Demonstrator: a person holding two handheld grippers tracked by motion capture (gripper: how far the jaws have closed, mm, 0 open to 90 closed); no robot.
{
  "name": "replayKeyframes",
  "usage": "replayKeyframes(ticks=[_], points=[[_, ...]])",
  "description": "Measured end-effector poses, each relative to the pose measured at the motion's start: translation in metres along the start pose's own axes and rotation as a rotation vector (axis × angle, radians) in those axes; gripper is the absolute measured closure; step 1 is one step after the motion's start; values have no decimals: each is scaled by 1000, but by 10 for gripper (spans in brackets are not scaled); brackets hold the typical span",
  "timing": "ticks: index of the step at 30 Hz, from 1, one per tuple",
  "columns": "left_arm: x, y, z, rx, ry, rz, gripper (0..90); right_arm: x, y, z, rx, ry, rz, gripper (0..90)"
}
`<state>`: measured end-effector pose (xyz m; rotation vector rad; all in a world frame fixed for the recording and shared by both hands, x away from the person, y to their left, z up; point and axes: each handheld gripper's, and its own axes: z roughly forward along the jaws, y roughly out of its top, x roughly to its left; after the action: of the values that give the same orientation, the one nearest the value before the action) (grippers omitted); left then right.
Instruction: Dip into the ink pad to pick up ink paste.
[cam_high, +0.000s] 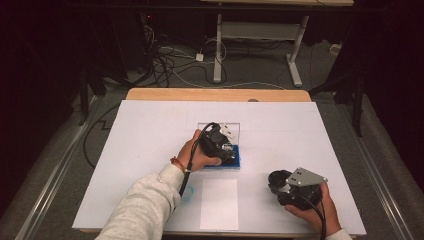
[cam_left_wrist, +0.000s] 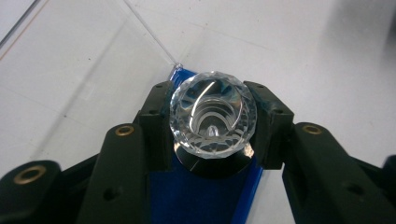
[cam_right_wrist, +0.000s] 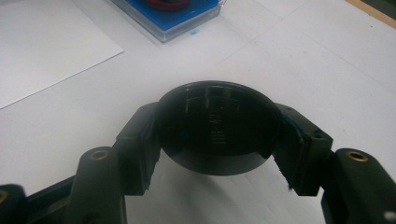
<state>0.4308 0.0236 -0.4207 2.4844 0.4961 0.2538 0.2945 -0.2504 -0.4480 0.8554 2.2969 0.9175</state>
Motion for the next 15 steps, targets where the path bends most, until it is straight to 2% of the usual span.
replayKeyframes(ticks=[2, 6, 15], points=[[-1, 1, -1, 17, 7, 17, 550, 0, 0, 0, -4, -1, 4, 384], [1, 0, 0, 6, -4, 3, 550, 0, 0, 0, -7, 1, 4, 384], [3, -2, -1, 1, -15, 4, 550, 0, 0, -1, -11, 0, 4, 384]])
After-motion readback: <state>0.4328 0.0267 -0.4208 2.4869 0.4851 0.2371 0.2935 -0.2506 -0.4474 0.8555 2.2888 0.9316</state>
